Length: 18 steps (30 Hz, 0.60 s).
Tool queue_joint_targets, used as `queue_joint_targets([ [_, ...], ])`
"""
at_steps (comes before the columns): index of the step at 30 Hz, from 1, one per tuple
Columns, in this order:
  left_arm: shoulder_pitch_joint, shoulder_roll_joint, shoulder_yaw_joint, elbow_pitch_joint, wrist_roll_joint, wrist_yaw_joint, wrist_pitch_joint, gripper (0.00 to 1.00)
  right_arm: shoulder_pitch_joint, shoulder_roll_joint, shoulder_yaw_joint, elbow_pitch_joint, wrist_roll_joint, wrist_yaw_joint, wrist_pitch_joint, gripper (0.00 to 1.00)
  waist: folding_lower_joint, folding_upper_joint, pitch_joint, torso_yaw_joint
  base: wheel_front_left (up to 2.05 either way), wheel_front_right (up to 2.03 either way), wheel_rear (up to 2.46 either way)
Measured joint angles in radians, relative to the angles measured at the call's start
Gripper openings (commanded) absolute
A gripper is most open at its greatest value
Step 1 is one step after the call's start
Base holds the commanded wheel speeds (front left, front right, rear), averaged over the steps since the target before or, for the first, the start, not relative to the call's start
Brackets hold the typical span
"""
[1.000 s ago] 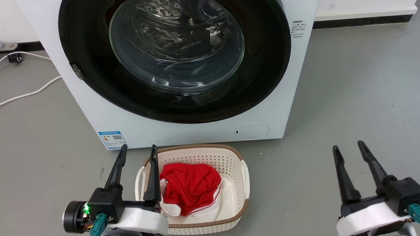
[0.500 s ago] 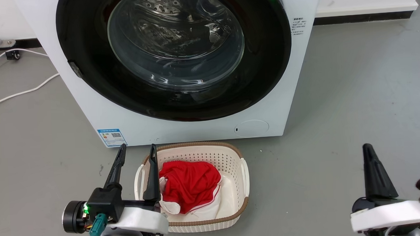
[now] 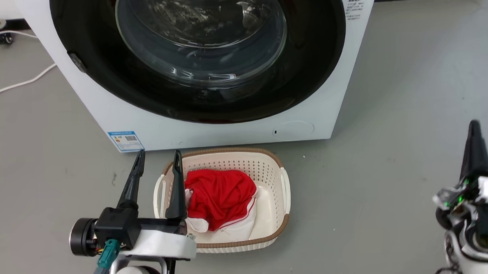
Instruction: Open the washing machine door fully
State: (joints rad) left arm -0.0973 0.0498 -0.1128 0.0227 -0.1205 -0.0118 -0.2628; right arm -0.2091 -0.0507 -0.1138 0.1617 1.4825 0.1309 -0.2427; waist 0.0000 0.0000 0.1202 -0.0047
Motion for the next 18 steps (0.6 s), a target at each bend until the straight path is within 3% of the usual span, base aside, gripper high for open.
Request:
queue_joint_targets([
  [7, -0.047, 0.000, -0.016, -0.028, -0.016, 0.002, 0.000, 1.00, -0.197, -0.047, -0.097, 0.086, 0.192, 0.000, 0.096, 0.00, 0.0000, 0.0000, 0.062, 0.015, 0.00, 0.00, 0.00],
  [18, -0.098, 0.000, -0.035, -0.050, -0.026, -0.003, 0.000, 1.00, -0.533, -0.203, -0.051, 0.366, 0.260, 0.000, 0.223, 0.00, 0.0001, 0.0000, 0.152, 0.040, 0.00, 0.00, 0.00],
])
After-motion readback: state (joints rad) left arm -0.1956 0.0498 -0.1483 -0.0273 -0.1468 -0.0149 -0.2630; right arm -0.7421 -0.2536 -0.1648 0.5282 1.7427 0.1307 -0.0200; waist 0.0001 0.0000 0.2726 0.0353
